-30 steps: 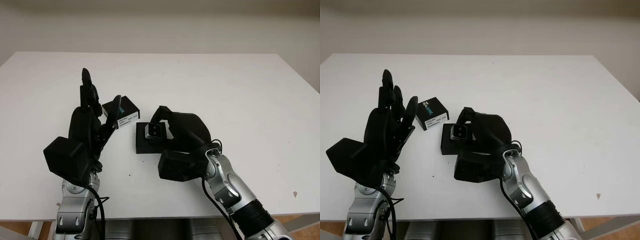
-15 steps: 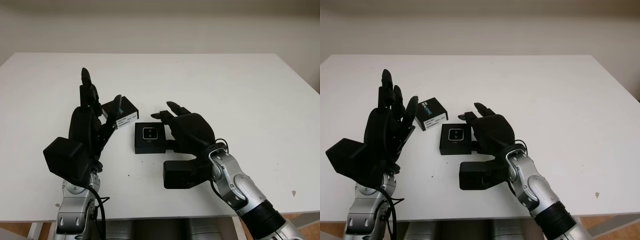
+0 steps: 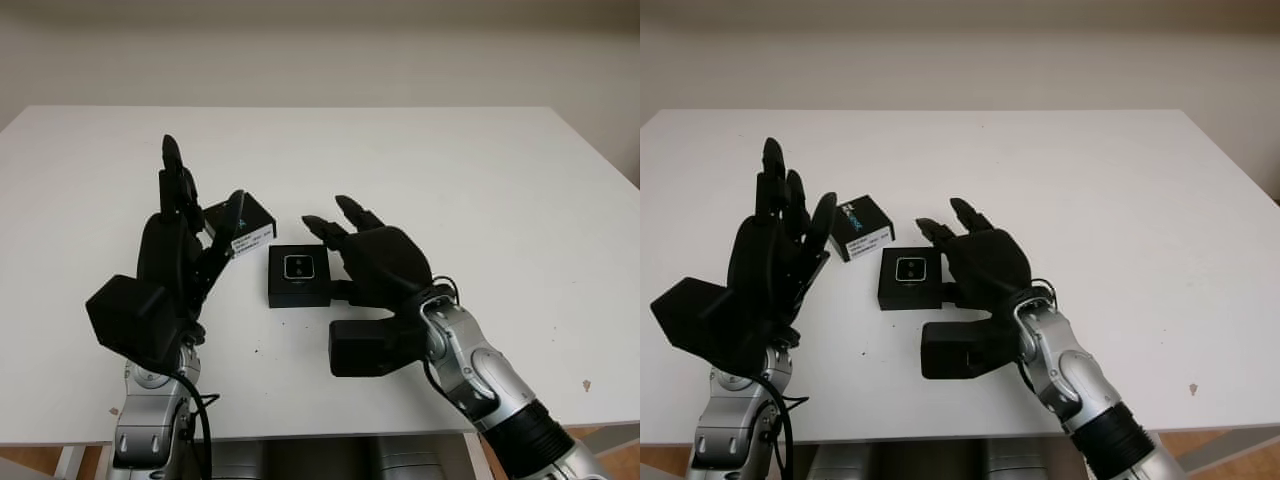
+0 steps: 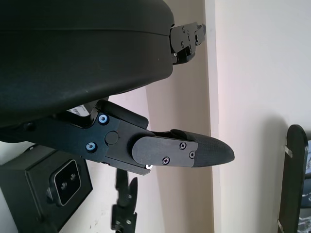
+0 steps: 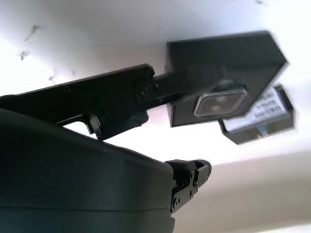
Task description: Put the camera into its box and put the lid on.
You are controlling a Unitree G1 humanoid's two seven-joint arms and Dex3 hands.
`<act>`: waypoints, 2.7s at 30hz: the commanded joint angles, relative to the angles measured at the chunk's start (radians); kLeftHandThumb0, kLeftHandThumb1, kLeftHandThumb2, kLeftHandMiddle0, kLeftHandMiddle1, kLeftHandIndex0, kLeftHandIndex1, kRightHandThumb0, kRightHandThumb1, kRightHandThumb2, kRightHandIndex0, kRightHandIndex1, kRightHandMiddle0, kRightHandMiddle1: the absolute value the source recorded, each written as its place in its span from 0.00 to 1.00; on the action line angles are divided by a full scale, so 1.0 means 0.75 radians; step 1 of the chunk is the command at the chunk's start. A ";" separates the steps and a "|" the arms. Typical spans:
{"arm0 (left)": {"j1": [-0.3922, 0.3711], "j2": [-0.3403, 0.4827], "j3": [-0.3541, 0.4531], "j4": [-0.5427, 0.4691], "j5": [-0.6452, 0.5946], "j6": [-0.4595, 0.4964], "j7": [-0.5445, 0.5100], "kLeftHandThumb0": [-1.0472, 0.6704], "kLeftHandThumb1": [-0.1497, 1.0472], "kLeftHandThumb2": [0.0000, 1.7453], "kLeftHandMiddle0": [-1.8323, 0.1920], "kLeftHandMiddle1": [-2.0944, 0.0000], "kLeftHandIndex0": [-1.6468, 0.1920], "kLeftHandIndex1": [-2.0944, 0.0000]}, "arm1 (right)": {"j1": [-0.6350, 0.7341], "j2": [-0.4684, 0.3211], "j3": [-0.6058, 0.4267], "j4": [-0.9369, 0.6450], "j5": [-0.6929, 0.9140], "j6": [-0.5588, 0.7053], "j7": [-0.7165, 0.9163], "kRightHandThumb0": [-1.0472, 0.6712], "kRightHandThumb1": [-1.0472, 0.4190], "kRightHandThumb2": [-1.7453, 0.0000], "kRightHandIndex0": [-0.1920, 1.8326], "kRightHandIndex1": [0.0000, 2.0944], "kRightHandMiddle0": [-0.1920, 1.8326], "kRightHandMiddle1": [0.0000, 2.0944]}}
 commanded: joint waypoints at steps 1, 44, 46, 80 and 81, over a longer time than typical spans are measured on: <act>0.007 0.027 0.010 -0.047 0.042 0.022 0.014 0.20 1.00 0.18 1.00 1.00 1.00 1.00 | -0.021 0.026 -0.121 -0.017 0.194 0.012 0.086 0.20 0.01 0.93 0.11 0.02 0.15 0.03; -0.693 0.831 -0.280 0.569 0.831 0.388 -0.546 0.08 0.97 0.03 0.99 0.98 0.99 0.99 | -0.496 -0.090 -0.489 0.237 0.735 0.259 0.263 0.17 0.00 0.84 0.11 0.02 0.14 0.02; -0.722 0.822 -0.309 0.626 0.845 0.363 -0.523 0.08 0.97 0.03 0.98 0.98 0.98 0.99 | -0.493 -0.087 -0.487 0.234 0.734 0.262 0.255 0.17 0.00 0.84 0.11 0.02 0.15 0.03; -0.909 0.774 -0.480 0.873 0.815 0.183 -0.673 0.06 0.95 0.03 1.00 0.99 1.00 1.00 | -0.461 0.037 -0.559 0.267 0.804 0.233 0.044 0.16 0.00 0.73 0.00 0.00 0.01 0.00; -0.907 0.768 -0.487 0.879 0.826 0.176 -0.653 0.06 0.95 0.03 1.00 0.99 1.00 1.00 | -0.459 0.038 -0.563 0.270 0.811 0.232 0.048 0.16 0.00 0.73 0.00 0.00 0.00 0.00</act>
